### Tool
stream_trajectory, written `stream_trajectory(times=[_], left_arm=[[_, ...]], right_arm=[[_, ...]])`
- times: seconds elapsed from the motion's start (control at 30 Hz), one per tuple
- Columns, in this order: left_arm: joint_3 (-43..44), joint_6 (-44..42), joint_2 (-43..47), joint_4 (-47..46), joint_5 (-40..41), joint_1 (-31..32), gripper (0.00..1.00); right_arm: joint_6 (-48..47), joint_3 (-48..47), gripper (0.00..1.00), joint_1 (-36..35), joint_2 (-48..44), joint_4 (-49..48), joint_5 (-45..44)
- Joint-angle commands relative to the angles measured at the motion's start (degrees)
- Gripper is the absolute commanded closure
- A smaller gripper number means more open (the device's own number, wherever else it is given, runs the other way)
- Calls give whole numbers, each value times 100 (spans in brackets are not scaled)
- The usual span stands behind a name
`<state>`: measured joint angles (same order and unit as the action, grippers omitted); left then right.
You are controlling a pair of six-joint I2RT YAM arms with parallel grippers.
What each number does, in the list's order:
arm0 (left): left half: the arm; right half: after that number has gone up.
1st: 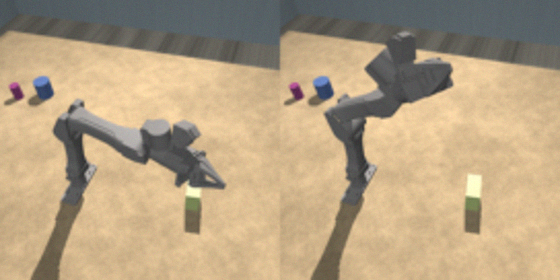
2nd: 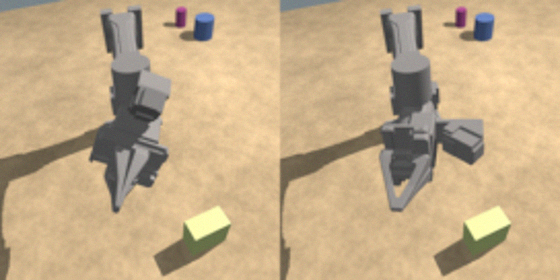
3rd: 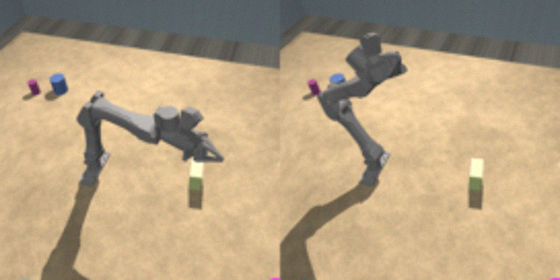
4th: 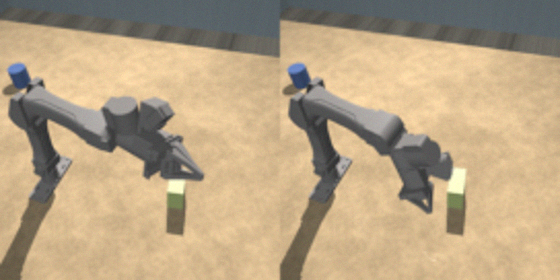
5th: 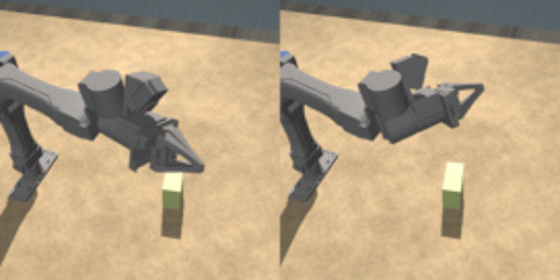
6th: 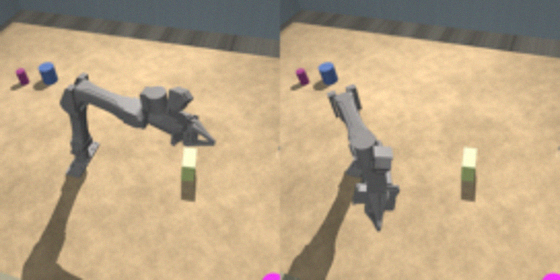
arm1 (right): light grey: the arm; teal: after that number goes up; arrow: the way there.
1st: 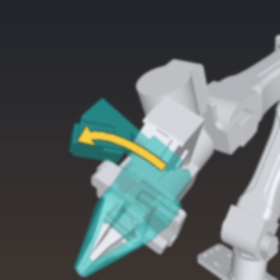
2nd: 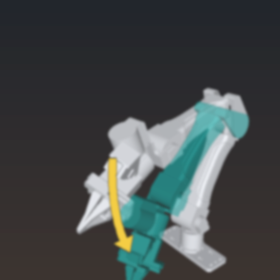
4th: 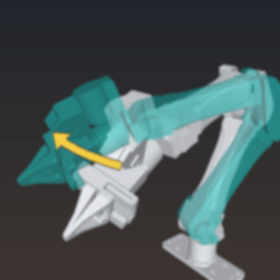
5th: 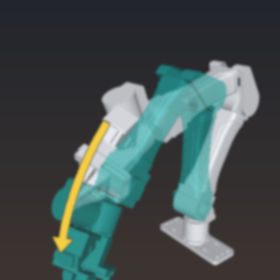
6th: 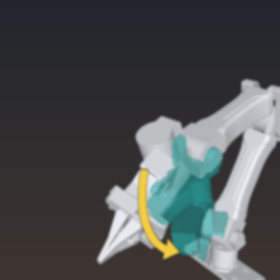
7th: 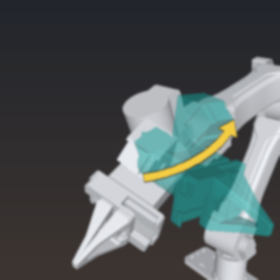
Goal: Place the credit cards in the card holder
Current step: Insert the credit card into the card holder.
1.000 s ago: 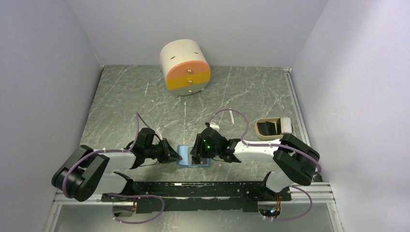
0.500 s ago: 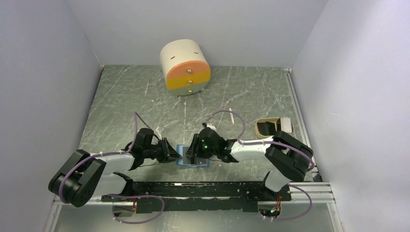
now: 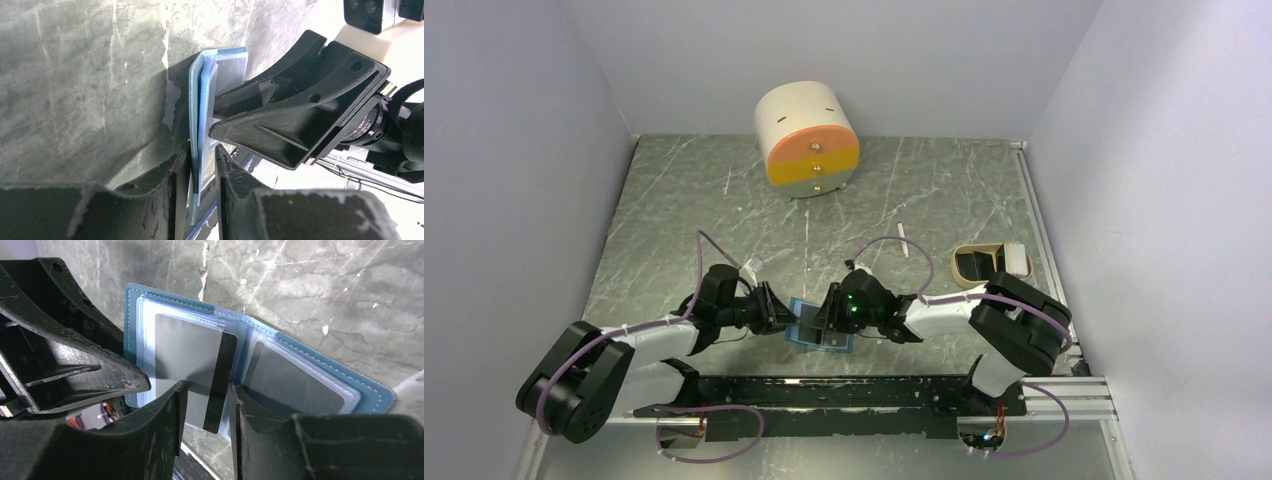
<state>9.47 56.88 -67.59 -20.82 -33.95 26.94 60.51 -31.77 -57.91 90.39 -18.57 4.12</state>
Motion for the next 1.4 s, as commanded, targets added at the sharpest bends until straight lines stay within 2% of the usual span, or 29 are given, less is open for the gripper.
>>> stream_trajectory(times=[0.0,0.1,0.27,0.43,0.73,0.9,1.07,1.37], left_arm=[[-94,-12,55,-171,-159,-14,71],[-91,-8,80,-156,-166,-14,72],[-108,34,327,-149,-140,-13,69],[-170,186,469,-393,-237,-12,68],[-165,147,553,-295,-191,-7,86],[-129,136,319,-475,-276,-7,91],[-138,182,64,-733,-393,-6,91],[-327,410,-20,-1872,-805,0,91]], right_arm=[[228,181,60,-31,90,-392,171],[256,321,63,-2,26,-380,88],[214,455,74,8,-36,-500,8],[195,482,79,9,-2,-619,-6],[250,655,85,75,52,-1031,-20],[224,673,86,108,154,-1094,44],[172,687,86,152,143,-1061,48],[163,826,85,237,111,-1135,108]])
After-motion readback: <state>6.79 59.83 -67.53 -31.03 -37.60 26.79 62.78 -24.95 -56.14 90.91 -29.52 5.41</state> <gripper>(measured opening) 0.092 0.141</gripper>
